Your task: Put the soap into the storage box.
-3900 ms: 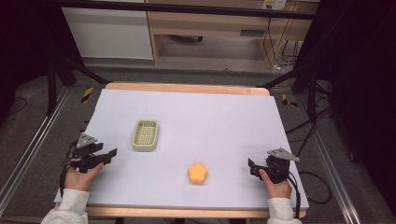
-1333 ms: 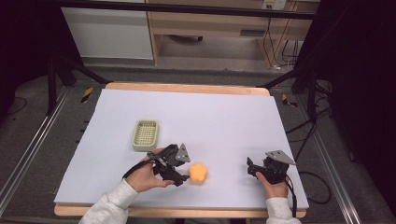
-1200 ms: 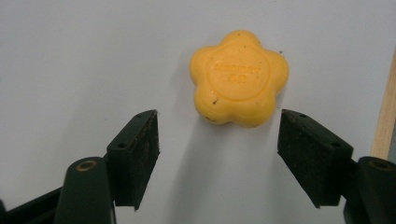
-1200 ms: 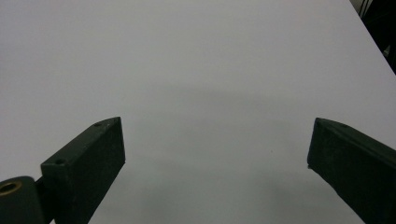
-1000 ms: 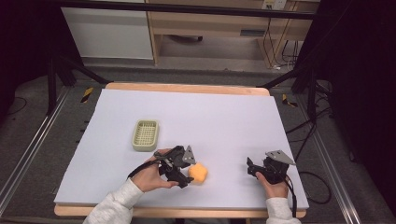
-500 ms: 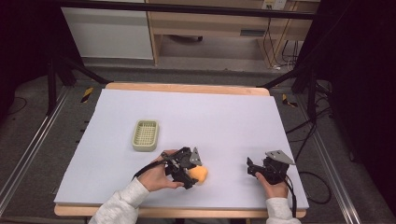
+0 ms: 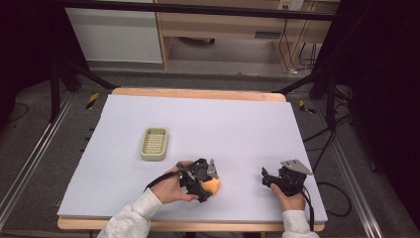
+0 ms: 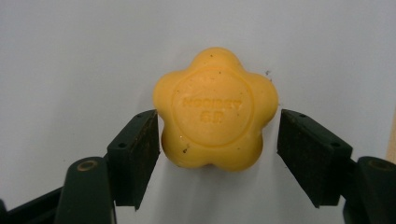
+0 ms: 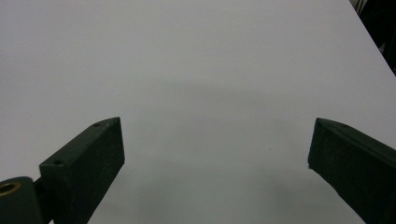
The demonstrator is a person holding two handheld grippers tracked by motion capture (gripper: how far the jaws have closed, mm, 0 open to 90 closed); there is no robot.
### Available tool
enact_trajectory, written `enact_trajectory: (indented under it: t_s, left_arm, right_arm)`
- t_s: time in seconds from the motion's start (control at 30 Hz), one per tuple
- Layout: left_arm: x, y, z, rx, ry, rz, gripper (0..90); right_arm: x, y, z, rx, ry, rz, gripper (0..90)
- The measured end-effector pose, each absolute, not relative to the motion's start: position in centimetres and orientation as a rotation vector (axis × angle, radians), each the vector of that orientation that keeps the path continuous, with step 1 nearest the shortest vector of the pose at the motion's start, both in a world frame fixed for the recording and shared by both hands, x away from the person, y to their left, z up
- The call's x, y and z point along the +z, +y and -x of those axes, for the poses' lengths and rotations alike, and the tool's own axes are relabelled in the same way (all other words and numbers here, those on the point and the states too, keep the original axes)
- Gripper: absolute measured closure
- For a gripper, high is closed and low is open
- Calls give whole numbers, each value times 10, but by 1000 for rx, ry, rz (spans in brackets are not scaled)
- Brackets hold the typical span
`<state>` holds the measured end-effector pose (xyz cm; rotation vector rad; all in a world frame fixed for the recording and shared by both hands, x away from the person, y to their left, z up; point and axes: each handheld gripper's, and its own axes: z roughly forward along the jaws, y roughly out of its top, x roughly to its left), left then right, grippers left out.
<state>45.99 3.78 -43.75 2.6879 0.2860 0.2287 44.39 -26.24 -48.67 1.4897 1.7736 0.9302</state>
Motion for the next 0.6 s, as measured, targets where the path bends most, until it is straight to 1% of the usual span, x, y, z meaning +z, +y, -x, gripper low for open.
enact_trajectory:
  t_s: [0.47,0.6]
  left_arm:
    - [-438,36,-463,221,270,-2704,294]
    - [-439,35,-463,221,269,-2712,278]
  right_arm:
    - [-487,-262,-444,928,1780,-1485,42]
    - [-487,-262,-444,927,1779,-1482,42]
